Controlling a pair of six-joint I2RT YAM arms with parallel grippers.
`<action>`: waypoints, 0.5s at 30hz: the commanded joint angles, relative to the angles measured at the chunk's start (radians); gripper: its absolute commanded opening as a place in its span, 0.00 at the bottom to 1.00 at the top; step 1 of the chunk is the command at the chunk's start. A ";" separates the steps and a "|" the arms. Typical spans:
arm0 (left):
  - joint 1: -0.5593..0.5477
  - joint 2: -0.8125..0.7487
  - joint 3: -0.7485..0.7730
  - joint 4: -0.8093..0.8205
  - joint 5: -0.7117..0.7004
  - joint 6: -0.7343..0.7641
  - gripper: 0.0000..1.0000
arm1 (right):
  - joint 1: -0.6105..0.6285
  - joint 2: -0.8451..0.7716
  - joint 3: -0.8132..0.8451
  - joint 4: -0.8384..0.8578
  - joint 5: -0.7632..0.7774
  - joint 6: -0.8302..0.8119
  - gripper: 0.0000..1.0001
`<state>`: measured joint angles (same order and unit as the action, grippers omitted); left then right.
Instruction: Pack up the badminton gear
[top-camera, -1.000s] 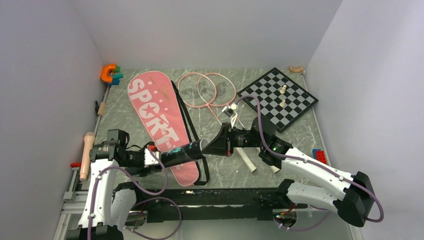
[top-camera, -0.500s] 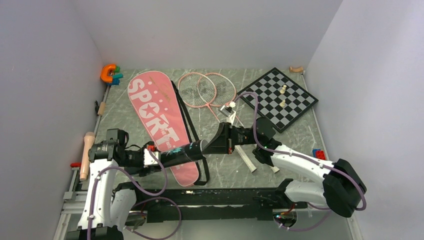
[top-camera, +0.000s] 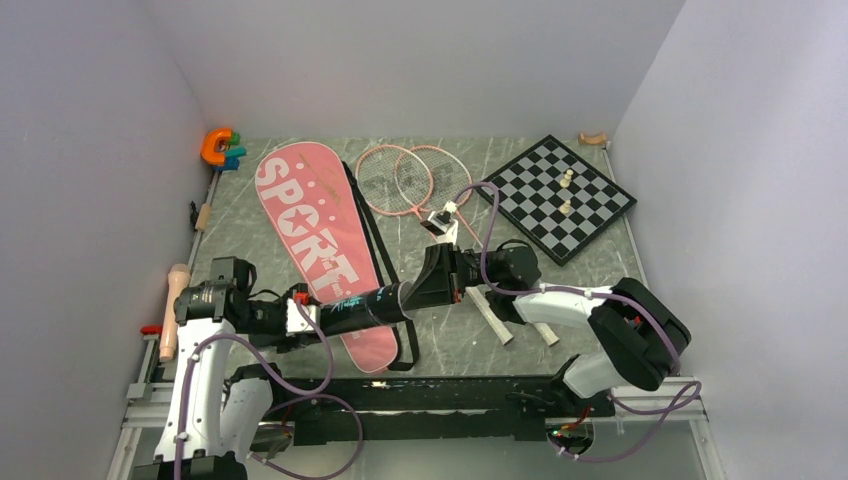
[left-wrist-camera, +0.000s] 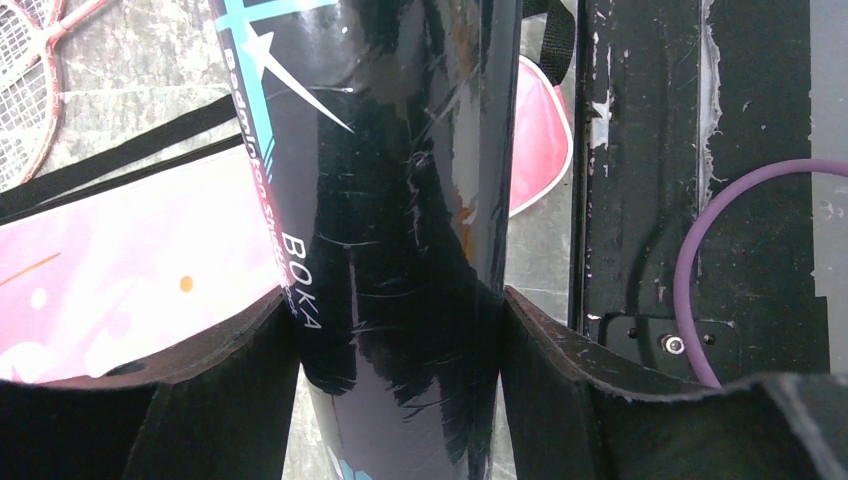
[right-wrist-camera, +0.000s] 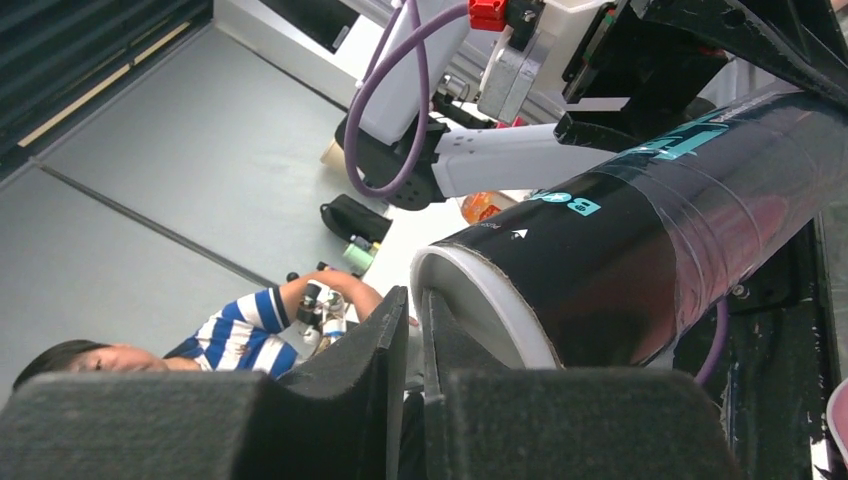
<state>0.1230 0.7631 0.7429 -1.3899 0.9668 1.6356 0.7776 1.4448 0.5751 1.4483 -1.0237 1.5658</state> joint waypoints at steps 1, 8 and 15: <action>-0.002 -0.006 0.062 -0.048 0.153 0.051 0.00 | 0.002 0.001 0.002 0.114 -0.006 0.024 0.17; -0.002 -0.011 0.076 -0.072 0.179 0.077 0.00 | 0.002 0.003 0.001 0.055 0.007 -0.006 0.36; -0.004 -0.008 0.089 -0.119 0.192 0.117 0.00 | 0.002 0.045 0.017 0.104 0.025 0.043 0.39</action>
<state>0.1287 0.7631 0.7589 -1.4303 0.9455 1.6787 0.7776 1.4422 0.5751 1.4857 -1.0313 1.6093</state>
